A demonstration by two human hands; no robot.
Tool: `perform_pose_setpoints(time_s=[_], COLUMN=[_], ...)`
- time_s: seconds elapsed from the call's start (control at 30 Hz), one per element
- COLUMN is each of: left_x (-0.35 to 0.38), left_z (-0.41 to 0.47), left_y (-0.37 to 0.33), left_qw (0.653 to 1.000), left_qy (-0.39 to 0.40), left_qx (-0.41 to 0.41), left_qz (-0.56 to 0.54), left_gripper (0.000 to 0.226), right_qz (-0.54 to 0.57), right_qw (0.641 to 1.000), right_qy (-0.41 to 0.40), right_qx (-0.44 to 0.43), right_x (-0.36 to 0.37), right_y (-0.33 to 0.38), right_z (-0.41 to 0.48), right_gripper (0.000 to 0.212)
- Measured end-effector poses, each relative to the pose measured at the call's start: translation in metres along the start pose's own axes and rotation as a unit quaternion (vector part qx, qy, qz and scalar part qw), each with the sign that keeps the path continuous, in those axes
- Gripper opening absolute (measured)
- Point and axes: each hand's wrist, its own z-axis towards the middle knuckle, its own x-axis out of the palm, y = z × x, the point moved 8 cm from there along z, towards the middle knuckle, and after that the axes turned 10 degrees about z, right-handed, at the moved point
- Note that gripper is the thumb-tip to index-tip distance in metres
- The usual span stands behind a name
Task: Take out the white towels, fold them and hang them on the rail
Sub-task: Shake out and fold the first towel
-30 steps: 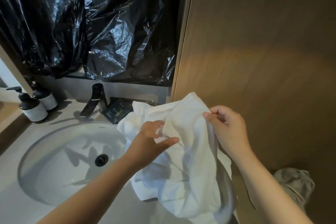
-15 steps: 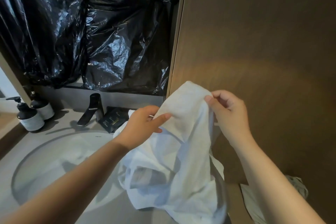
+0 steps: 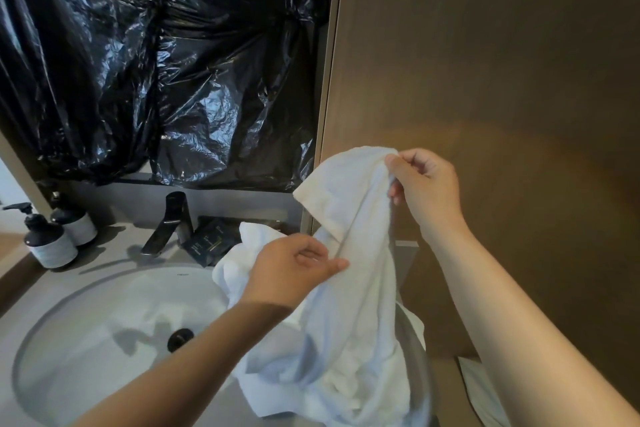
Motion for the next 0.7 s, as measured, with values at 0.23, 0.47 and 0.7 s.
perform_pose_setpoints(time_s=[0.23, 0.47, 0.7], left_x=[0.038, 0.033, 0.029], left_z=[-0.014, -0.009, -0.009], left_y=[0.024, 0.035, 0.039], left_qw=[0.995, 0.998, 1.000], left_qy=[0.060, 0.031, 0.021], left_qx=[0.016, 0.011, 0.004], left_qz=[0.084, 0.051, 0.023], left_gripper=[0.040, 0.041, 0.022], right_qz=[-0.008, -0.024, -0.070], right_qw=[0.999, 0.976, 0.945], right_qy=[-0.010, 0.039, 0.144], right_qx=[0.038, 0.214, 0.284], right_x=[-0.008, -0.032, -0.032], right_y=[-0.012, -0.060, -0.112], right_z=[-0.006, -0.061, -0.142], right_gripper=[0.019, 0.013, 0.037])
